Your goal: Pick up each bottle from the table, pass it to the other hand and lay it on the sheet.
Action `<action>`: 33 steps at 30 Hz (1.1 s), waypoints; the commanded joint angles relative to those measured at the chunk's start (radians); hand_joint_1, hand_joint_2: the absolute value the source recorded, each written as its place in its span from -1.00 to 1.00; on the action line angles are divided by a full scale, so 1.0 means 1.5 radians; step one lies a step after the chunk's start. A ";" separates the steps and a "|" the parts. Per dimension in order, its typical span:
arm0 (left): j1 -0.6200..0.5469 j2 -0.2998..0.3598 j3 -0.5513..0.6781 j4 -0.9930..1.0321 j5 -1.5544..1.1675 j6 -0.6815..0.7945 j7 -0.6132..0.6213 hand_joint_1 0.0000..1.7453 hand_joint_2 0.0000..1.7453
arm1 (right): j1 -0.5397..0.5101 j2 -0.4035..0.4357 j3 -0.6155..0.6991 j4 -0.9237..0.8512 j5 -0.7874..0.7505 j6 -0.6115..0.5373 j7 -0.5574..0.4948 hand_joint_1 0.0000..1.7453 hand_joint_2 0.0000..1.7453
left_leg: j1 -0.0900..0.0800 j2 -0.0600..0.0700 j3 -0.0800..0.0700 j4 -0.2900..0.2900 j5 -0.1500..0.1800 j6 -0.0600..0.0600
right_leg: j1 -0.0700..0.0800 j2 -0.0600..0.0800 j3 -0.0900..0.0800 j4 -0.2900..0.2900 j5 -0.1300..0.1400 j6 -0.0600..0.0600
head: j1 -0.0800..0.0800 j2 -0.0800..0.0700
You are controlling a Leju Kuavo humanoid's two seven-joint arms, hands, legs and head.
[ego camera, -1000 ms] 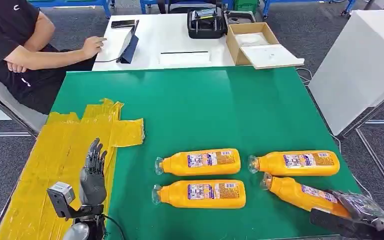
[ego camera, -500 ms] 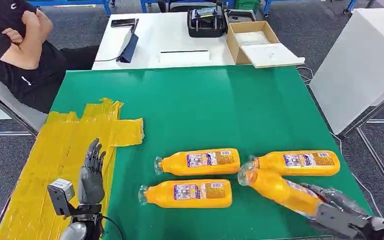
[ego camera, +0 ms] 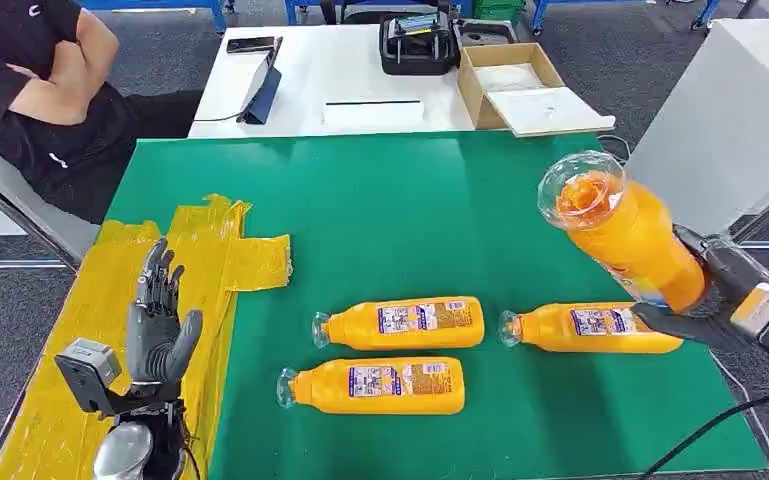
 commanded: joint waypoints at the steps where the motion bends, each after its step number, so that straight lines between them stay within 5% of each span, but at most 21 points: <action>1: -0.016 0.021 -0.046 0.001 -0.004 0.003 -0.002 -1.00 1.00 | -0.160 0.132 0.161 0.183 0.076 -0.088 0.000 1.00 1.00 | 0.001 0.003 0.001 -0.001 0.000 -0.002 | 0.001 0.001 0.001 -0.001 0.001 0.000 | 0.000 0.000; 4: -0.022 0.021 -0.078 -0.007 0.017 0.003 0.005 -1.00 1.00 | -0.285 0.255 0.266 0.376 0.169 -0.221 0.023 1.00 1.00 | 0.002 0.010 0.002 -0.002 0.000 -0.002 | 0.002 0.007 0.002 -0.003 0.003 0.000 | 0.000 0.000; 7: -0.023 0.026 -0.085 -0.008 0.022 0.011 0.009 -1.00 1.00 | -0.305 0.257 0.295 0.401 0.161 -0.246 0.019 1.00 1.00 | 0.001 0.014 0.001 -0.001 0.000 -0.003 | 0.002 0.011 -0.001 -0.001 0.004 -0.001 | 0.000 0.000; 9: -0.025 0.026 -0.085 -0.006 0.032 0.007 0.008 -1.00 1.00 | -0.305 0.251 0.303 0.391 0.158 -0.259 0.035 1.00 1.00 | 0.000 0.009 0.000 -0.001 0.001 -0.003 | 0.001 0.006 -0.003 0.000 0.003 -0.001 | 0.000 0.000; 13: -0.081 0.025 -0.121 0.039 0.089 -0.025 0.013 -1.00 1.00 | -0.477 0.448 0.379 0.660 0.239 -0.382 0.080 1.00 1.00 | 0.001 0.008 -0.002 0.000 0.003 -0.004 | 0.001 0.006 -0.005 0.001 0.004 -0.002 | 0.001 0.000; 15: -0.102 0.021 -0.138 0.052 0.111 -0.030 0.016 -1.00 1.00 | -0.500 0.511 0.391 0.706 0.241 -0.413 0.088 1.00 1.00 | 0.001 0.014 -0.003 0.000 0.003 -0.005 | 0.001 0.012 -0.007 0.002 0.006 -0.002 | 0.000 0.000; 21: -0.136 0.003 -0.184 0.039 0.152 -0.038 0.054 -1.00 1.00 | -0.480 0.609 0.415 0.707 0.251 -0.473 0.139 1.00 1.00 | 0.002 0.008 -0.005 0.000 0.005 -0.006 | 0.002 0.006 -0.010 0.004 0.004 -0.004 | 0.000 0.000; 33: -0.190 0.012 -0.184 0.095 0.218 -0.018 0.067 -1.00 1.00 | -0.350 0.629 0.531 0.623 0.289 -0.496 0.140 1.00 1.00 | 0.003 0.004 -0.007 -0.001 0.006 -0.007 | 0.003 0.002 -0.010 0.003 0.004 -0.004 | 0.000 0.000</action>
